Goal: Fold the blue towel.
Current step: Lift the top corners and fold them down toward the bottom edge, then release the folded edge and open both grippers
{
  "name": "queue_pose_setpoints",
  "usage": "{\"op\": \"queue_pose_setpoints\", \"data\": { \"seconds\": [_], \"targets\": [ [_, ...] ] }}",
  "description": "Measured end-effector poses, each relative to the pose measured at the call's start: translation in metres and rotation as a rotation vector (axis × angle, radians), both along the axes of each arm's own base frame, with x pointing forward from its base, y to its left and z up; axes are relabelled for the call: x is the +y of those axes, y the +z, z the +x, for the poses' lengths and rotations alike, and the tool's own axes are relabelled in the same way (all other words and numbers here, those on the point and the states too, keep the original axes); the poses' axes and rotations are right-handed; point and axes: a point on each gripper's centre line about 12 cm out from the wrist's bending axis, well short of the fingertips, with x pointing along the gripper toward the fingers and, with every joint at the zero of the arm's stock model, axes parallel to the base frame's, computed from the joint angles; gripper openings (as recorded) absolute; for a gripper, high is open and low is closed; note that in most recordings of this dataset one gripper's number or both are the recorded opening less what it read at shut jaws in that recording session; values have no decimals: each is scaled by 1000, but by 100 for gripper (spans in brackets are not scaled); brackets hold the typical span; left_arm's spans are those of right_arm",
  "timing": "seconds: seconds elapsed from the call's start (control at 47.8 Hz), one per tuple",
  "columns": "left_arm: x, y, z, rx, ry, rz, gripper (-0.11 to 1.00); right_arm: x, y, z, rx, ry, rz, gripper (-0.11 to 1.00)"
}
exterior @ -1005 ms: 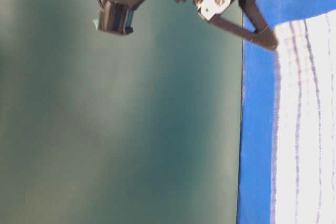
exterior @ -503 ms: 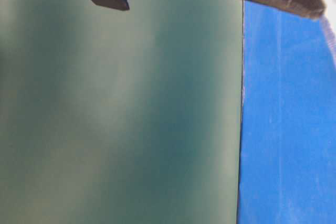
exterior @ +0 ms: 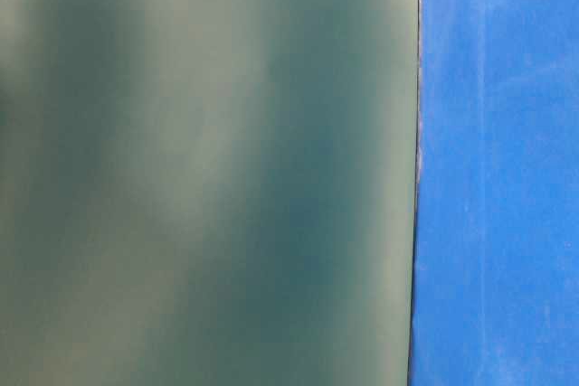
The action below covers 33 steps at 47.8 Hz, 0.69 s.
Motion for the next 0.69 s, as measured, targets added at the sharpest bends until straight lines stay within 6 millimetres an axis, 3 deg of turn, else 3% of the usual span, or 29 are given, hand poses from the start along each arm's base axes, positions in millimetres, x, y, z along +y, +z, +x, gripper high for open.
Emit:
{"op": "queue_pose_setpoints", "data": {
  "seconds": [0.251,0.691],
  "targets": [
    [-4,-7,6,36,-7,20,3,7,-1,-3,10,20,2,2],
    [-4,2,7,-5,-5,0,7,11,1,3,21,4,26,3]
  ]
}}
